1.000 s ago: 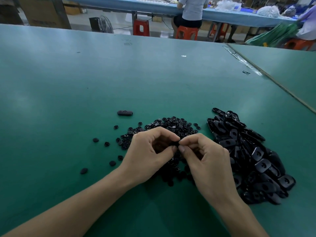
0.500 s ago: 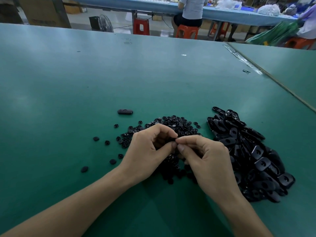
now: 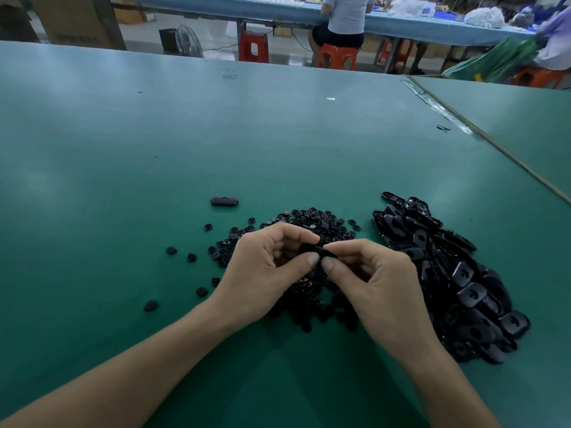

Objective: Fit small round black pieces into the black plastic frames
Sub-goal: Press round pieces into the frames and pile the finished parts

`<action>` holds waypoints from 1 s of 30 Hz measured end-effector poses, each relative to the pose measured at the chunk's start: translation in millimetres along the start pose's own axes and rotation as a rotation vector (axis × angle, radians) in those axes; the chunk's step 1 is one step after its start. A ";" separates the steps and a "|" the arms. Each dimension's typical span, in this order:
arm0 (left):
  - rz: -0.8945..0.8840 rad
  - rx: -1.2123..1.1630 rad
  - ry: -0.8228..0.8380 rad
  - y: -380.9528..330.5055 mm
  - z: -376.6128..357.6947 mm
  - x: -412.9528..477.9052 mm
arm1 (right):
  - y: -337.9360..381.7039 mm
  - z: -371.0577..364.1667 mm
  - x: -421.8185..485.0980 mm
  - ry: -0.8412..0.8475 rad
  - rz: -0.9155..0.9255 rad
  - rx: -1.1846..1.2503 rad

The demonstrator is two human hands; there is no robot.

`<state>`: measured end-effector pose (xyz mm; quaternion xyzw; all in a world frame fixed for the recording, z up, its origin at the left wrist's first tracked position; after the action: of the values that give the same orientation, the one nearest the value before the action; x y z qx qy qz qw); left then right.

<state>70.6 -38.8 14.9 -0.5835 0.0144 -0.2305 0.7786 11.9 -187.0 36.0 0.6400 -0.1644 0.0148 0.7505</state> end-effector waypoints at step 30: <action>0.127 0.248 -0.335 15.0 76.3 29.9 | -9.8 78.1 1.6 -0.340 -0.177 -0.844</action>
<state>124.7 21.9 32.8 -0.5114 -0.1068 -0.0808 0.8489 -2.1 -264.4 37.0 0.2834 -0.2211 -0.2227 0.9062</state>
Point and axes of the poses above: each hand's wrist, its own x-axis towards the middle knuckle, its own z-axis out of the back of the hand, y = z × x, the point moved 8 cm from there along x, towards the middle knuckle, and after that the axes turned 15 degrees about x, right-handed, at the moved point
